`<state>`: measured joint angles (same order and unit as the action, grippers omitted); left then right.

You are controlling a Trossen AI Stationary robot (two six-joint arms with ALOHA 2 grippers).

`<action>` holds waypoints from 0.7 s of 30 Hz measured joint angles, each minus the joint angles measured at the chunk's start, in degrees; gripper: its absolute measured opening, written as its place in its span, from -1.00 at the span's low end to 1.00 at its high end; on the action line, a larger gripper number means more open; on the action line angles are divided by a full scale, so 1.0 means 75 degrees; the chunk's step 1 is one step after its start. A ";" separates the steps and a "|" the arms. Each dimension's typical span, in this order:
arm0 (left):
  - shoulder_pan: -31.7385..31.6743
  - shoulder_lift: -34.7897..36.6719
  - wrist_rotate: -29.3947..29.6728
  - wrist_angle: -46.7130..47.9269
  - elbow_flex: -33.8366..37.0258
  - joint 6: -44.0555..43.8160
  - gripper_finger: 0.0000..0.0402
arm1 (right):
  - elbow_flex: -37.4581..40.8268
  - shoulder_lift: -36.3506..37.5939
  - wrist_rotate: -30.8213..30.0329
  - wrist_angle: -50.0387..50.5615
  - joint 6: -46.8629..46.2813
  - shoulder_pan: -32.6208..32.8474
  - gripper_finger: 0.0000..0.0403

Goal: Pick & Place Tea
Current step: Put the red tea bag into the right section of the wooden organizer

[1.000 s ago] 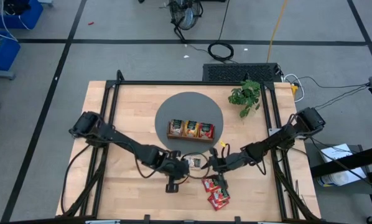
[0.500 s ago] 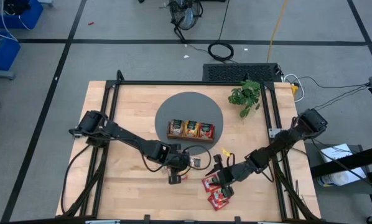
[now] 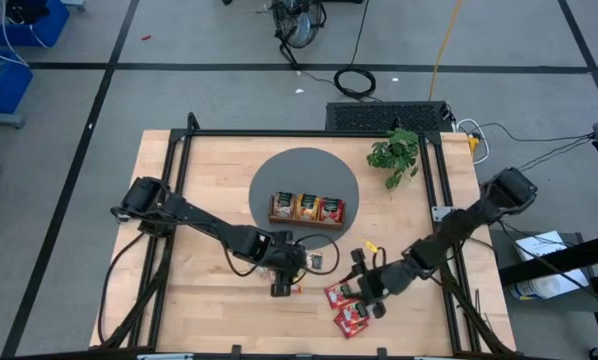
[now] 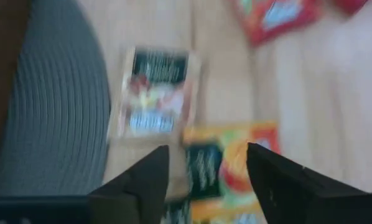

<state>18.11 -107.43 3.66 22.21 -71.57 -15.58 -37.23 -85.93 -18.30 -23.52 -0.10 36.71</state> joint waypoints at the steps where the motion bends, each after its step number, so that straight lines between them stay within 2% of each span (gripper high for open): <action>1: 0.0036 0.0034 -0.0025 -0.0217 -0.0006 0.0100 0.14 | 0.0000 0.0099 -0.0123 0.0142 0.0001 0.0139 -0.17; 5: 0.0333 0.0011 -0.0216 -0.1560 -0.0009 0.0469 0.17 | -0.0223 0.0192 -0.0817 0.1133 0.0017 0.0953 -0.17; 9: 0.0529 -0.0290 -0.0388 -0.3173 -0.0020 0.0686 0.03 | -0.0984 0.0107 -0.1776 0.2803 -0.0422 0.1970 -0.17; 12: 0.0553 -0.0440 -0.0623 -0.4082 -0.0019 0.0677 -0.18 | -0.1673 -0.0067 -0.2347 0.3852 -0.0806 0.2641 -0.20; 16: 0.0563 -0.0739 -0.0680 -0.4267 -0.0019 0.0633 -0.51 | -0.2164 -0.0667 -0.2288 0.4388 -0.1213 0.3154 -0.27; 21: 0.0559 -0.0879 -0.0681 -0.4423 -0.0013 0.0614 -0.92 | -0.2861 -0.1931 -0.2174 0.5276 -0.1548 0.3429 -0.32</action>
<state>22.31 -114.02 -1.45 -10.96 -71.67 -10.98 -58.69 -100.42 -34.60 16.05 -11.71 62.43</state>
